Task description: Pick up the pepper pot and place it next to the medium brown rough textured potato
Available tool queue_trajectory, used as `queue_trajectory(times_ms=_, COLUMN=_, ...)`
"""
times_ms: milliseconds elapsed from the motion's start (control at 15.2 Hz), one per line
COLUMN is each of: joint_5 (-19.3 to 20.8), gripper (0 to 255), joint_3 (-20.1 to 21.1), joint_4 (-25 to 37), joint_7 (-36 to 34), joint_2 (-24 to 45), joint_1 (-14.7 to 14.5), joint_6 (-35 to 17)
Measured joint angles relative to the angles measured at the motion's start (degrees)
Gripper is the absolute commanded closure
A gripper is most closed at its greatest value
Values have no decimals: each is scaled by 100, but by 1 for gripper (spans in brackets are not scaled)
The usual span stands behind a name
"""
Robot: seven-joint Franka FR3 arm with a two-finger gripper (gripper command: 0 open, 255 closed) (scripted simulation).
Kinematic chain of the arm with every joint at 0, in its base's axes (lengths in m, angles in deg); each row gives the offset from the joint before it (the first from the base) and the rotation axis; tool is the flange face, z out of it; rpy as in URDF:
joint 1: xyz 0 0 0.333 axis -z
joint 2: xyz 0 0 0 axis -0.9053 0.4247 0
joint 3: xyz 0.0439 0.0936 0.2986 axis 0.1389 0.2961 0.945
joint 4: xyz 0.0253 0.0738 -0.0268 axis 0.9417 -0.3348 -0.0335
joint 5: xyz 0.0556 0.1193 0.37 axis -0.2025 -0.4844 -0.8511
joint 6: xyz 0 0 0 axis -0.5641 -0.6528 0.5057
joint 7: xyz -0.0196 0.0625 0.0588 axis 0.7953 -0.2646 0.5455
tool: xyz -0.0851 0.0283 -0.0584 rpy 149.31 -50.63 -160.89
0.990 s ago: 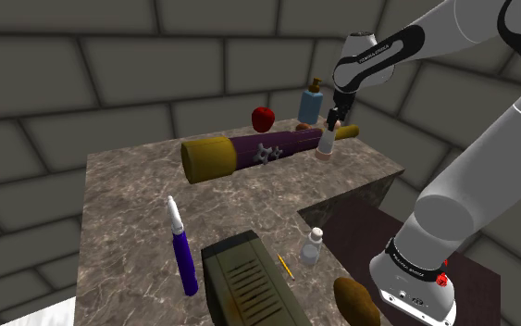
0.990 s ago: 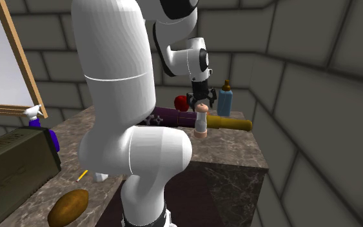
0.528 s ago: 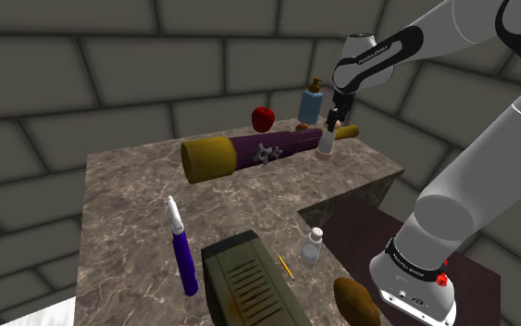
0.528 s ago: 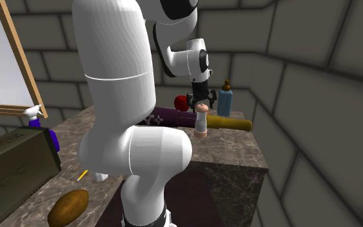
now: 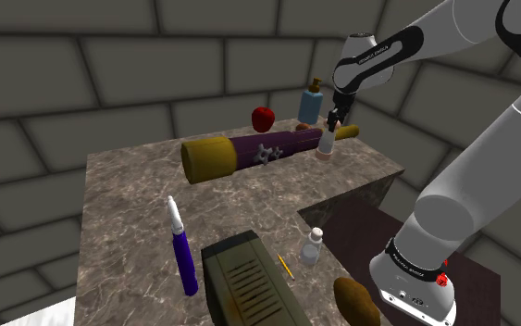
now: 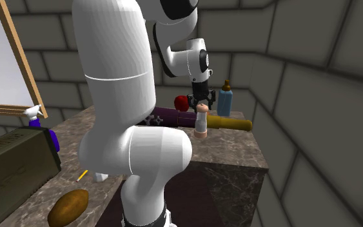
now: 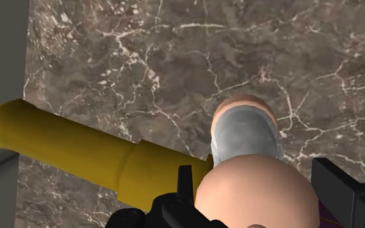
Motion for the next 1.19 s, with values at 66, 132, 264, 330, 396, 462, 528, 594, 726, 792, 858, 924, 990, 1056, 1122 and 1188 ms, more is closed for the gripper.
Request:
queue_trajectory(times_ms=66, joint_5=0, gripper=255, joint_3=0, joint_4=0, joint_7=0, joint_2=0, joint_1=0, joint_6=-1)
queue_trajectory(times_ms=132, joint_5=-1, gripper=255, joint_3=0, joint_4=4, joint_7=1, joint_2=3, joint_1=0, joint_6=2)
queue_trajectory(times_ms=264, joint_5=4, gripper=255, joint_3=12, joint_4=44, joint_7=1, joint_2=-54, joint_1=-4, joint_6=104)
queue_trajectory(times_ms=330, joint_5=2, gripper=255, joint_3=19, joint_4=81, joint_7=3, joint_2=-80, joint_1=-7, joint_6=168)
queue_trajectory(times_ms=396, joint_5=3, gripper=255, joint_3=23, joint_4=124, joint_7=14, joint_2=-120, joint_1=-7, joint_6=249)
queue_trajectory(times_ms=462, joint_5=7, gripper=255, joint_3=31, joint_4=169, joint_7=20, joint_2=-169, joint_1=-7, joint_6=341)
queue_trajectory(times_ms=528, joint_5=8, gripper=255, joint_3=36, joint_4=203, joint_7=25, joint_2=-202, joint_1=-8, joint_6=405)
queue_trajectory(times_ms=594, joint_5=14, gripper=255, joint_3=50, joint_4=233, joint_7=17, joint_2=-249, joint_1=-12, joint_6=483)
queue_trajectory(times_ms=726, joint_5=14, gripper=255, joint_3=62, joint_4=327, joint_7=36, joint_2=-327, joint_1=-12, joint_6=651)
queue_trajectory(times_ms=792, joint_5=13, gripper=255, joint_3=68, joint_4=377, joint_7=45, joint_2=-360, joint_1=-13, joint_6=733)
queue_trajectory(times_ms=858, joint_5=8, gripper=255, joint_3=75, joint_4=432, joint_7=53, joint_2=-382, joint_1=-16, joint_6=809)
queue_trajectory(times_ms=924, joint_5=4, gripper=255, joint_3=84, joint_4=489, joint_7=59, joint_2=-407, joint_1=-20, joint_6=891)
queue_trajectory(times_ms=990, joint_5=3, gripper=255, joint_3=95, joint_4=540, joint_7=60, joint_2=-441, joint_1=-24, joint_6=976)
queue_trajectory(times_ms=1056, joint_5=5, gripper=255, joint_3=102, joint_4=581, joint_7=67, joint_2=-479, joint_1=-23, joint_6=1054)
queue_trajectory(times_ms=1122, joint_5=-3, gripper=255, joint_3=106, joint_4=649, joint_7=81, joint_2=-493, joint_1=-26, joint_6=1134)
queue_trajectory(times_ms=1188, joint_5=-9, gripper=255, joint_3=107, joint_4=712, joint_7=100, joint_2=-508, joint_1=-25, joint_6=1211)
